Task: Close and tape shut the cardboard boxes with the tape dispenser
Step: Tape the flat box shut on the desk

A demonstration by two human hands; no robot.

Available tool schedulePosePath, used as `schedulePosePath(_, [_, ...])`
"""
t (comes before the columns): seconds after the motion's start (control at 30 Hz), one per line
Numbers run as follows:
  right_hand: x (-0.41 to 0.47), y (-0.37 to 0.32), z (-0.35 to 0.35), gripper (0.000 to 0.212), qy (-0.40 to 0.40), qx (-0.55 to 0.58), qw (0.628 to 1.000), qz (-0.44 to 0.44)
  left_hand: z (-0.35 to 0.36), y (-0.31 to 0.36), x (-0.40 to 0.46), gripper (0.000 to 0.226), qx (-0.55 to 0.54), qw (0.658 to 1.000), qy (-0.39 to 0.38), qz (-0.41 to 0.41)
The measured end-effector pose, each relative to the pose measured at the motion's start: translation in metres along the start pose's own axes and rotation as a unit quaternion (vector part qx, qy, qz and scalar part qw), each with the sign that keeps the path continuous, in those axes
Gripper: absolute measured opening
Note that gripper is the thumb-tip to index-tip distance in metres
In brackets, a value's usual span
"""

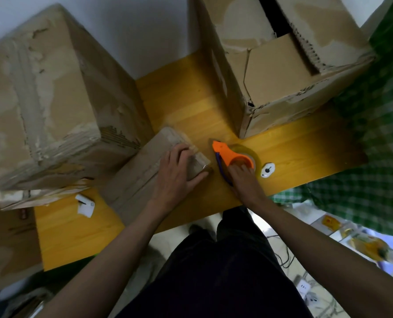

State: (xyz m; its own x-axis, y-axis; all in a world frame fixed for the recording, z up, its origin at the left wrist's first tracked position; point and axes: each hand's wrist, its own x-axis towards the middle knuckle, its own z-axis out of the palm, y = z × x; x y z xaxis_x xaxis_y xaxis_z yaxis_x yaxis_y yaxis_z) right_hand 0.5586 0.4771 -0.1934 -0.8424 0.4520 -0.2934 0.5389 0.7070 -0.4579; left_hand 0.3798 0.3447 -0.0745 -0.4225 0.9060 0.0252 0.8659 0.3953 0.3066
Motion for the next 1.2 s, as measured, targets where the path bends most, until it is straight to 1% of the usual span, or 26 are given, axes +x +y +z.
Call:
schedulePosePath(0.07, [0.003, -0.001, 0.003, 0.057, 0.012, 0.000, 1.000, 0.018, -0.006, -0.003, -0.001, 0.048, -0.038, 0.999, -0.003, -0.013])
schedulePosePath(0.13, [0.004, -0.010, -0.001, 0.052, 0.054, 0.026, 0.998, 0.036, -0.012, -0.009, 0.000, 0.038, -0.057, 0.998, 0.014, -0.029])
schedulePosePath(0.17, [0.003, -0.020, -0.006, 0.044, 0.097, 0.075, 0.991, 0.047, -0.014, -0.014, 0.001, 0.035, -0.061, 0.997, 0.023, -0.040])
schedulePosePath(0.2, [0.000, -0.034, -0.014, 0.033, 0.148, 0.149, 0.975, 0.066, -0.014, -0.019, 0.002, 0.036, -0.063, 0.996, 0.028, -0.054])
schedulePosePath(0.23, [-0.003, -0.050, -0.023, 0.026, 0.196, 0.240, 0.947, 0.088, -0.014, -0.025, 0.003, 0.039, -0.063, 0.995, 0.027, -0.070])
schedulePosePath(0.27, [-0.007, -0.068, -0.032, 0.025, 0.232, 0.336, 0.905, 0.116, -0.015, -0.030, 0.005, 0.043, -0.063, 0.994, 0.022, -0.082])
schedulePosePath(0.3, [-0.011, -0.085, -0.041, 0.028, 0.244, 0.427, 0.858, 0.151, -0.015, -0.035, 0.008, 0.047, -0.066, 0.993, 0.018, -0.092])
schedulePosePath(0.37, [-0.015, -0.115, -0.054, 0.035, 0.210, 0.555, 0.774, 0.220, -0.016, -0.042, 0.014, 0.051, -0.082, 0.991, 0.005, -0.108])
schedulePosePath(0.4, [-0.015, -0.124, -0.055, 0.038, 0.187, 0.593, 0.744, 0.245, -0.017, -0.044, 0.017, 0.052, -0.093, 0.989, 0.001, -0.114])
schedulePosePath(0.47, [-0.010, -0.136, -0.053, 0.040, 0.160, 0.630, 0.703, 0.287, -0.019, -0.047, 0.024, 0.050, -0.115, 0.986, 0.007, -0.120])
schedulePosePath(0.53, [-0.004, -0.141, -0.049, 0.037, 0.157, 0.645, 0.672, 0.327, -0.021, -0.048, 0.033, 0.045, -0.134, 0.982, 0.026, -0.133])
schedulePosePath(0.67, [-0.002, -0.145, -0.048, 0.034, 0.174, 0.676, 0.615, 0.367, -0.026, -0.050, 0.054, 0.031, -0.176, 0.962, 0.074, -0.193])
schedulePosePath(0.73, [-0.003, -0.148, -0.050, 0.035, 0.194, 0.690, 0.589, 0.374, -0.029, -0.050, 0.062, 0.027, -0.207, 0.947, 0.081, -0.230])
schedulePosePath(0.8, [-0.003, -0.153, -0.051, 0.033, 0.213, 0.699, 0.569, 0.377, -0.031, -0.051, 0.068, 0.025, -0.237, 0.931, 0.071, -0.268])
schedulePosePath(0.9, [-0.004, -0.157, -0.052, 0.029, 0.225, 0.705, 0.558, 0.375, -0.034, -0.056, 0.074, 0.019, -0.278, 0.915, 0.046, -0.289])
schedulePosePath(1.0, [-0.004, -0.156, -0.052, 0.027, 0.220, 0.706, 0.560, 0.373, -0.033, -0.060, 0.076, 0.016, -0.284, 0.914, 0.030, -0.287])
schedulePosePath(1.13, [-0.005, -0.154, -0.050, 0.025, 0.216, 0.696, 0.580, 0.364, -0.030, -0.059, 0.079, 0.013, -0.265, 0.924, 0.015, -0.277])
schedulePosePath(1.2, [-0.005, -0.151, -0.049, 0.024, 0.205, 0.697, 0.581, 0.367, -0.029, -0.059, 0.083, 0.011, -0.261, 0.922, 0.006, -0.286])
